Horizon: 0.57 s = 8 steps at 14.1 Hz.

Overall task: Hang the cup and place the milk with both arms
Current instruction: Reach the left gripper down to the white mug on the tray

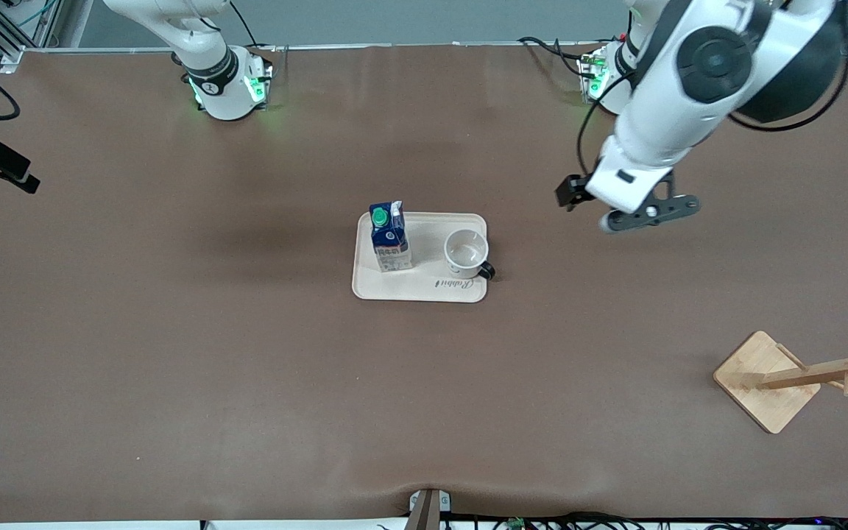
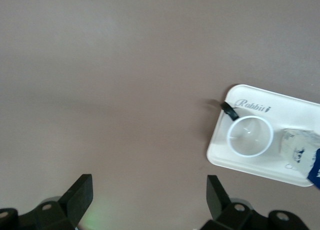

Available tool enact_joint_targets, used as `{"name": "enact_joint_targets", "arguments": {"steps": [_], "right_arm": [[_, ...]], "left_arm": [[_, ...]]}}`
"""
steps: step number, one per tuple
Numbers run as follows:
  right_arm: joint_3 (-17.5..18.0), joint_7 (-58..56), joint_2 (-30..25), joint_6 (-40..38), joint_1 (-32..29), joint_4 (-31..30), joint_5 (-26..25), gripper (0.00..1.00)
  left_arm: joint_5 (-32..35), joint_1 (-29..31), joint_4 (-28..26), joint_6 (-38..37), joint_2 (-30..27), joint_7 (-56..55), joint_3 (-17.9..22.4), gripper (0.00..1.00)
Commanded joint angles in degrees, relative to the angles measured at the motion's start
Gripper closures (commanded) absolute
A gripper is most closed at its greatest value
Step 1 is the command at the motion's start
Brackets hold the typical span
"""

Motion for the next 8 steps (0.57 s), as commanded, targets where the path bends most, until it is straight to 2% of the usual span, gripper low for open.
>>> {"name": "enact_joint_targets", "arguments": {"steps": [1,4,8], "right_arm": [[0.99,0.21,0.83,-0.30,-1.23,1.49,-0.47,0.00],[0.99,0.30,1.80,-0.30,-1.14,1.58,-0.47,0.00],[1.08,0.30,1.80,-0.30,-1.05,1.67,-0.64,0.00]], "left_arm": [[0.05,0.14,-2.36,4.89,1.44,-4.74,-2.71,0.00],[1.88,-4.77,-6.15,13.78,5.12,-14.31,-3.42,0.00],[10.84,-10.66,-6.42,17.83,13.47,-29.41,-3.42,0.00]]}}
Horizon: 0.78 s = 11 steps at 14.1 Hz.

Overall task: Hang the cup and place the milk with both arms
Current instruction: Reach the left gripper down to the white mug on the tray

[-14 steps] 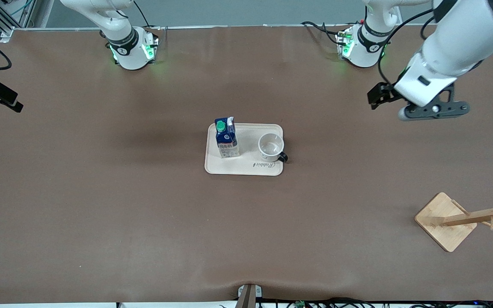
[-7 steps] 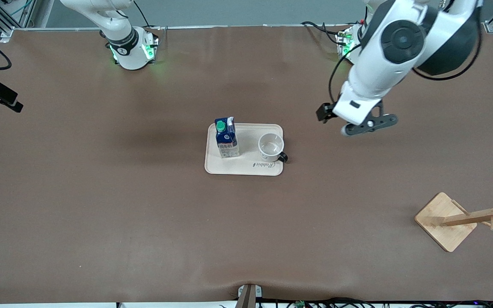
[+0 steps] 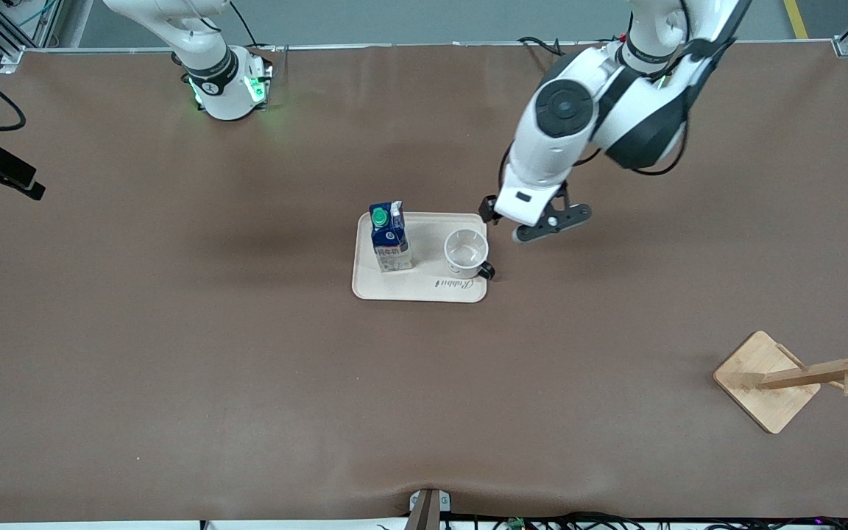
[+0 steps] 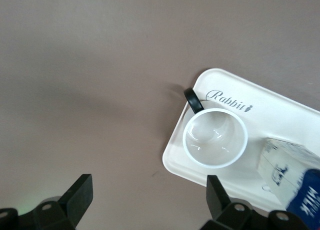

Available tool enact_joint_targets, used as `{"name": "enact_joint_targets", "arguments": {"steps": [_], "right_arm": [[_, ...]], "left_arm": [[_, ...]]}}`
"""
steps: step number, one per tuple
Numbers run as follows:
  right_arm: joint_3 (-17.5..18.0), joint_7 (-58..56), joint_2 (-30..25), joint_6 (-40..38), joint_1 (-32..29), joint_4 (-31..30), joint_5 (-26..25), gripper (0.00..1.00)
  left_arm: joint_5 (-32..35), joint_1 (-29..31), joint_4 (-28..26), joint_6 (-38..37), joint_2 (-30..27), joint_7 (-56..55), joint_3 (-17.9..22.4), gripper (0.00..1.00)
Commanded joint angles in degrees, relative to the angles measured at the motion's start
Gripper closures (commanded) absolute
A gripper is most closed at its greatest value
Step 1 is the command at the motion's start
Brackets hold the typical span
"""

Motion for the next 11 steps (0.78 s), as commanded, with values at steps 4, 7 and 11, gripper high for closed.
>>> {"name": "enact_joint_targets", "arguments": {"steps": [4,7,11], "right_arm": [[1.01,0.30,0.59,-0.62,-0.96,1.62,-0.64,0.00],[0.92,0.30,0.59,-0.54,-1.13,1.62,-0.56,0.00],[1.01,-0.22,0.85,-0.54,-1.05,1.62,-0.73,0.00]], "left_arm": [[9.48,-5.46,0.14,10.13,10.76,-17.43,-0.25,0.00],[15.91,-5.55,0.14,12.86,15.34,-25.88,-0.25,0.00],[17.77,-5.64,-0.03,16.29,18.77,-33.54,-0.25,0.00]]}}
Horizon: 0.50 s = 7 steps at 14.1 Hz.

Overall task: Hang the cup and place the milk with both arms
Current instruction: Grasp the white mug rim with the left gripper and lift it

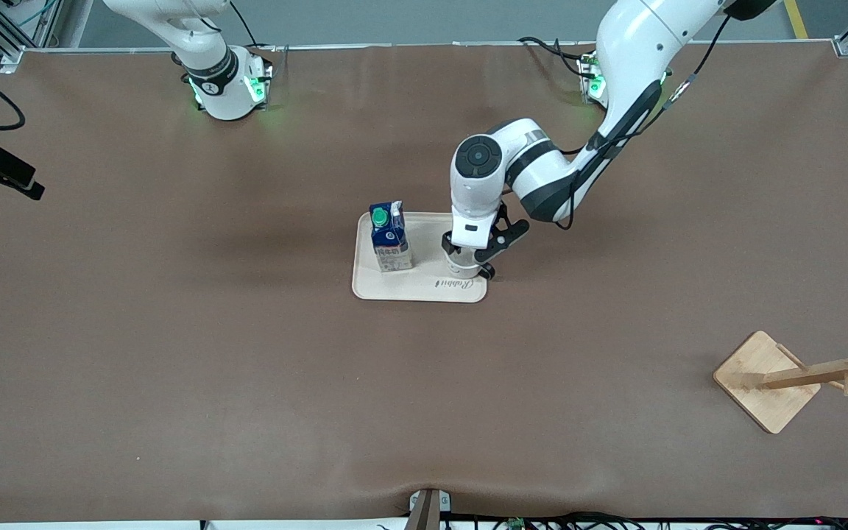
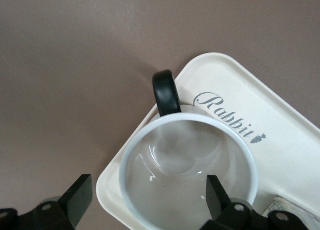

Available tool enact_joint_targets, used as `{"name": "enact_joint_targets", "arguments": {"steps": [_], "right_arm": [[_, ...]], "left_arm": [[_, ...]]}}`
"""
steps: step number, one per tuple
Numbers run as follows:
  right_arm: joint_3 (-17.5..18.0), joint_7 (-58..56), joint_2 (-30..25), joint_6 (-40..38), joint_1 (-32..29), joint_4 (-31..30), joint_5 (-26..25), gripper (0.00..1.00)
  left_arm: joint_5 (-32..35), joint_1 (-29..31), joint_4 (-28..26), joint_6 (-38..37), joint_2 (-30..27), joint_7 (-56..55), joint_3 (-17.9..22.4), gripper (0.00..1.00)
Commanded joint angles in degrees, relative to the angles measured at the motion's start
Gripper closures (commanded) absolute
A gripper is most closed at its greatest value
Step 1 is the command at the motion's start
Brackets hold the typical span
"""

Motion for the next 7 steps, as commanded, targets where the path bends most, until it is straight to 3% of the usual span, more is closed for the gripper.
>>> {"name": "enact_joint_targets", "arguments": {"steps": [1,5,7], "right_arm": [[0.97,-0.21,1.01,-0.54,-0.78,1.40,-0.73,0.00],[1.23,-0.21,3.37,-0.54,0.18,1.40,-0.38,0.00],[1.23,-0.04,3.56,-0.54,1.15,1.75,-0.38,0.00]], "left_arm": [[1.40,-0.76,0.25,1.30,1.81,-4.69,-0.32,0.08],[1.40,-1.03,0.34,1.39,2.34,-5.94,-0.06,0.47],[1.40,-0.86,0.43,1.30,2.34,-5.94,0.03,0.75]]}}
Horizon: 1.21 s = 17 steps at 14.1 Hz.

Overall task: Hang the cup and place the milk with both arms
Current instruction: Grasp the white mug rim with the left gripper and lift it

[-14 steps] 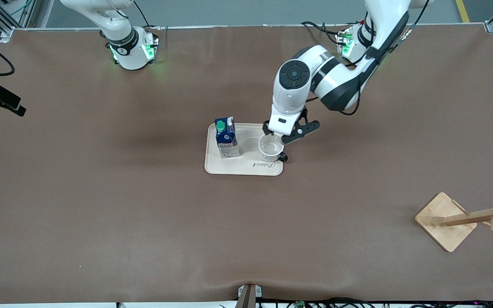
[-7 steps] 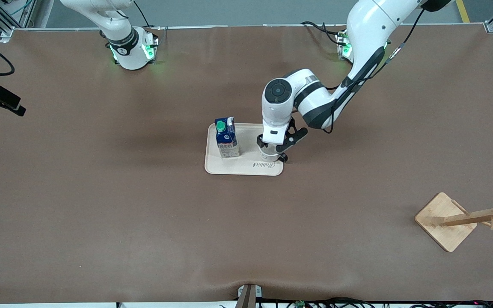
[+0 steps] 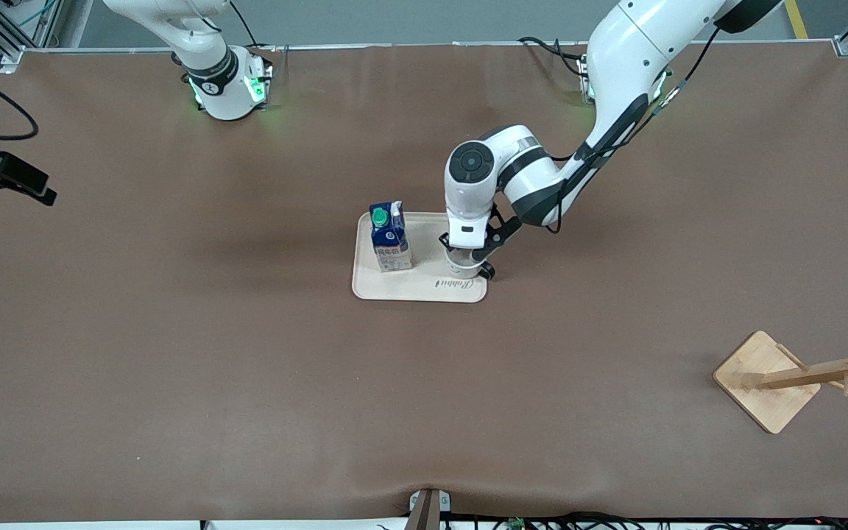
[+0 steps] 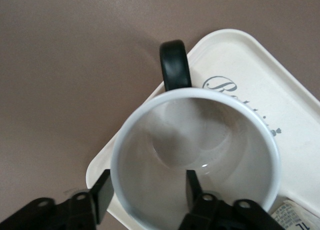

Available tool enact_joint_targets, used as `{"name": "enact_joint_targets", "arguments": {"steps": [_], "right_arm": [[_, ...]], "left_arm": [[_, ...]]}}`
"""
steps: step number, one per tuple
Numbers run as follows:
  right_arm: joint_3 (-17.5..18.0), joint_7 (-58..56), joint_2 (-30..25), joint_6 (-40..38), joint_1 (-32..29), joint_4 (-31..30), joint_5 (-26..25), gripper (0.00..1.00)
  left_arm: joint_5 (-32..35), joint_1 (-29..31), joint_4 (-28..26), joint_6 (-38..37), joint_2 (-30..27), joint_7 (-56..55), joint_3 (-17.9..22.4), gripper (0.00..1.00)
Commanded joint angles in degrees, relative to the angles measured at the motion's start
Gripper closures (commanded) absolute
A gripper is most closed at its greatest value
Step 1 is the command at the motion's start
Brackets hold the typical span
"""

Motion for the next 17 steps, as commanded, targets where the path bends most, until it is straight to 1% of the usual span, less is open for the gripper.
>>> {"name": "enact_joint_targets", "arguments": {"steps": [1,2,6,8,9,10,11,14,15,17], "right_arm": [[0.38,0.10,1.86,-0.55,0.68,1.67,-0.21,0.00],[0.38,0.10,2.74,-0.55,0.68,1.76,-0.03,0.00],[0.38,0.45,3.54,-0.46,2.00,1.76,0.14,0.00],[0.38,0.45,3.80,-0.55,2.78,1.76,0.14,0.00],[0.38,0.45,4.41,-0.46,3.05,1.59,0.14,0.00],[0.38,0.28,7.64,-0.90,3.84,1.59,0.14,0.00],[0.38,0.45,8.45,-0.55,4.45,1.59,0.14,0.00],[0.47,0.63,8.46,-0.55,6.65,1.67,1.11,0.00],[0.47,0.63,8.55,-0.46,7.35,1.76,3.03,0.00],[0.38,0.54,9.07,-0.46,7.36,1.85,8.82,0.00]], "left_arm": [[1.35,0.05,0.40,0.34,0.33,-1.24,-0.01,0.93],[1.35,0.05,0.40,0.34,0.24,-1.24,-0.01,1.00],[1.44,1.19,0.84,-0.19,-2.47,1.21,-0.10,1.00],[1.44,1.46,0.93,-1.06,-5.63,3.93,-0.10,1.00],[1.35,1.63,0.93,-2.98,-7.30,5.25,-0.10,1.00],[1.35,2.59,0.93,-4.74,-9.14,6.92,-0.19,1.00],[0.91,3.38,0.93,-6.15,-10.99,8.33,-0.36,1.00],[0.47,4.79,1.28,-9.14,-14.25,11.32,-0.54,1.00],[0.38,5.67,1.54,-10.20,-15.30,12.90,-0.71,1.00],[-1.97,7.68,2.16,-12.92,-17.67,19.38,-0.89,1.00]]}}
